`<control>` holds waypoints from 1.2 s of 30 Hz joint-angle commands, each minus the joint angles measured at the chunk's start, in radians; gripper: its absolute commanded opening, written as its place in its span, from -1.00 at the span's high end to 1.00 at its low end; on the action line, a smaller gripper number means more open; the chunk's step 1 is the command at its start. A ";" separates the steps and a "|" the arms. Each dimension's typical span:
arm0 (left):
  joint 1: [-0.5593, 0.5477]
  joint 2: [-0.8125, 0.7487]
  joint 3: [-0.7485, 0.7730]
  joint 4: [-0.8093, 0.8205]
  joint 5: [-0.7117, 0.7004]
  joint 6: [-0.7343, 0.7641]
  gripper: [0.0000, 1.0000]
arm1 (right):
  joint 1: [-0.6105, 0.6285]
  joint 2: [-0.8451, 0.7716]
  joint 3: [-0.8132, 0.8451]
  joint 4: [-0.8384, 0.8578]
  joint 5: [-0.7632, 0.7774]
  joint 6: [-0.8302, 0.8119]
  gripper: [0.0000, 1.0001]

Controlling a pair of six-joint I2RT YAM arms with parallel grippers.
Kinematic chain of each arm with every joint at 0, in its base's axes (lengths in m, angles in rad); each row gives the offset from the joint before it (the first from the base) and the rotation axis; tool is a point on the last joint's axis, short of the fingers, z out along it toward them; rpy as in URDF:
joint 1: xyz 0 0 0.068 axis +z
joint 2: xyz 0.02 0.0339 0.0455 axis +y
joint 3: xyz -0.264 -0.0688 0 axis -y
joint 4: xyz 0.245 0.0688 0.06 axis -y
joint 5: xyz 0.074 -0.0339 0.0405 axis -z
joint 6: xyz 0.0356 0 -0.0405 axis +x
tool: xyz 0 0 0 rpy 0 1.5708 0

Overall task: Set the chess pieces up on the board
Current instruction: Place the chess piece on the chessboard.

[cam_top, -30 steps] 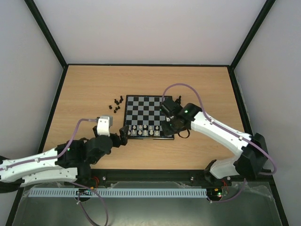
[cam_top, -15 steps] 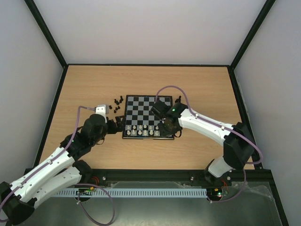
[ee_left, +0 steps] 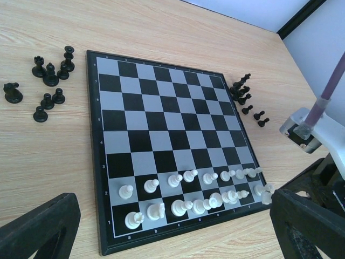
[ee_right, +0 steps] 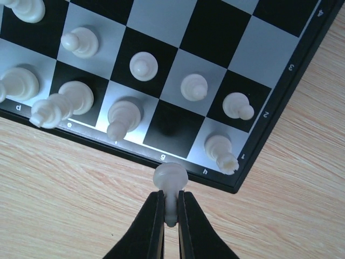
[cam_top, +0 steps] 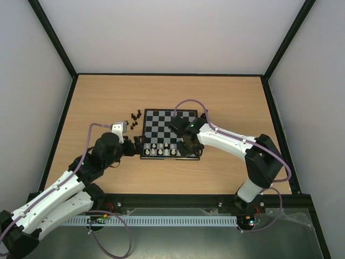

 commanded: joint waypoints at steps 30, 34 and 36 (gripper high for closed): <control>0.007 -0.044 -0.023 0.024 0.019 0.009 -0.99 | 0.000 0.140 0.039 0.043 0.052 0.000 0.97; 0.007 -0.046 -0.021 0.024 0.019 0.009 -0.99 | -0.006 0.147 0.043 0.046 0.051 -0.004 0.97; 0.007 -0.046 -0.021 0.025 0.019 0.009 -0.99 | -0.010 0.150 0.043 0.046 0.053 -0.006 0.97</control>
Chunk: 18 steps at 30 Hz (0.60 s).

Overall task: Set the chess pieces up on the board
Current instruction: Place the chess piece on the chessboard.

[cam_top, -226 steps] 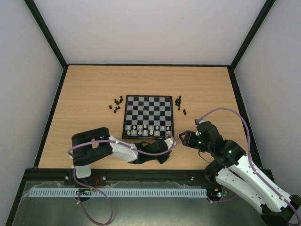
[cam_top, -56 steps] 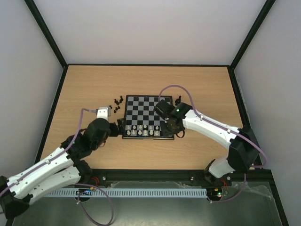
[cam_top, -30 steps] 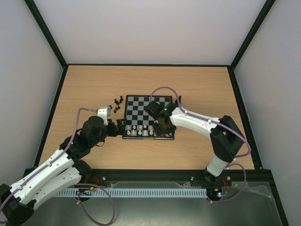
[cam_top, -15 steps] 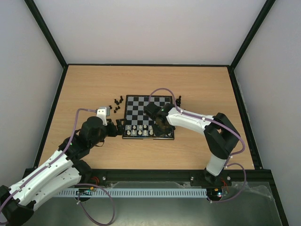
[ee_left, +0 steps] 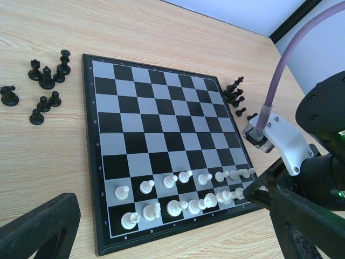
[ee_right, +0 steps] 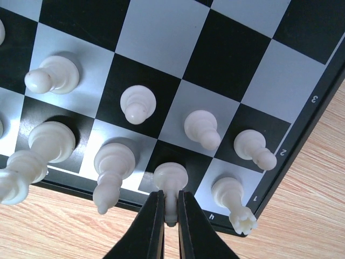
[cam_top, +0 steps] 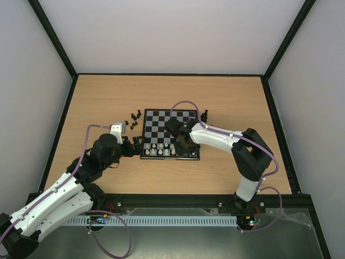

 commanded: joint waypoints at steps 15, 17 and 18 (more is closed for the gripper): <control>0.007 -0.023 -0.012 0.030 0.012 0.012 -0.99 | -0.020 0.022 0.006 -0.013 -0.006 -0.009 0.96; 0.007 -0.023 -0.011 0.031 0.014 0.014 -0.99 | -0.020 0.014 -0.001 -0.011 -0.010 -0.008 0.96; 0.007 -0.023 -0.012 0.032 0.016 0.015 -0.99 | -0.020 0.011 -0.005 -0.012 -0.013 -0.007 0.96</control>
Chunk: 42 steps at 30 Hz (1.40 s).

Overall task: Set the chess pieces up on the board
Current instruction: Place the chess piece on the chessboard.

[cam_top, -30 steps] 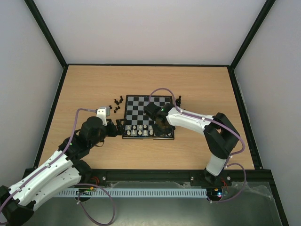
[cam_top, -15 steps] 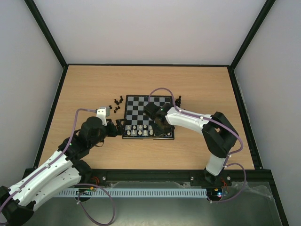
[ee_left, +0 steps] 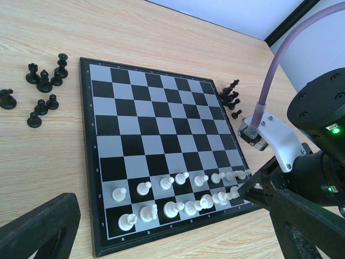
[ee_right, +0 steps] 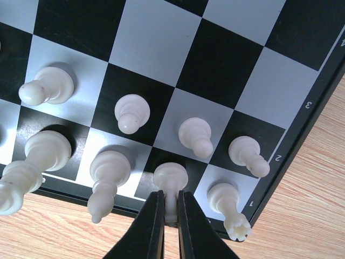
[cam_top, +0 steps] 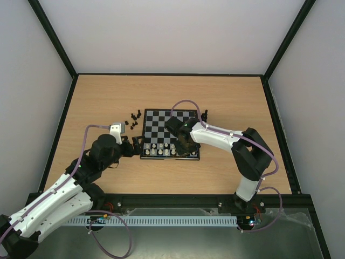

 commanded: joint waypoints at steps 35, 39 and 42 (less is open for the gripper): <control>0.007 -0.010 -0.010 0.039 0.009 0.020 -0.99 | -0.003 -0.033 -0.012 -0.036 -0.012 0.004 0.55; 0.007 -0.010 -0.009 0.040 0.005 0.019 -0.99 | -0.004 -0.064 0.011 -0.053 0.001 0.006 0.46; 0.007 -0.005 -0.007 0.047 0.001 0.015 -0.99 | -0.008 -0.114 0.035 -0.064 0.036 0.017 0.29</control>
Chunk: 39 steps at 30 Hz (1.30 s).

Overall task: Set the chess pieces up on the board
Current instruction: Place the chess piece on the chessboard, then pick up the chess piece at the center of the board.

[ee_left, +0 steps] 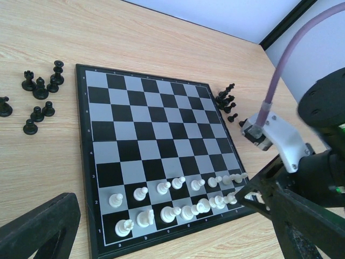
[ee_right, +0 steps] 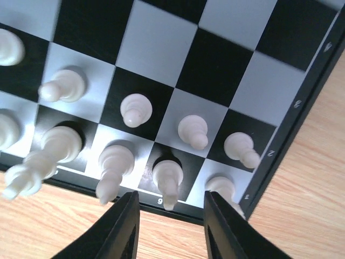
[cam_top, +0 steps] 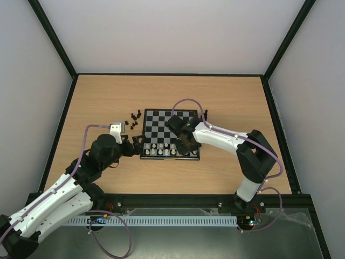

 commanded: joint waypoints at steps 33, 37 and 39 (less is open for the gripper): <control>0.049 0.175 -0.038 0.173 -0.074 -0.044 -0.99 | -0.532 0.006 -0.091 0.303 -0.004 0.054 0.26; 0.062 0.171 -0.043 0.173 -0.065 -0.042 -0.99 | -0.550 0.035 -0.078 0.312 -0.006 0.050 0.35; 0.068 0.170 -0.043 0.174 -0.060 -0.039 -0.99 | -0.561 0.043 -0.072 0.315 -0.008 0.045 0.36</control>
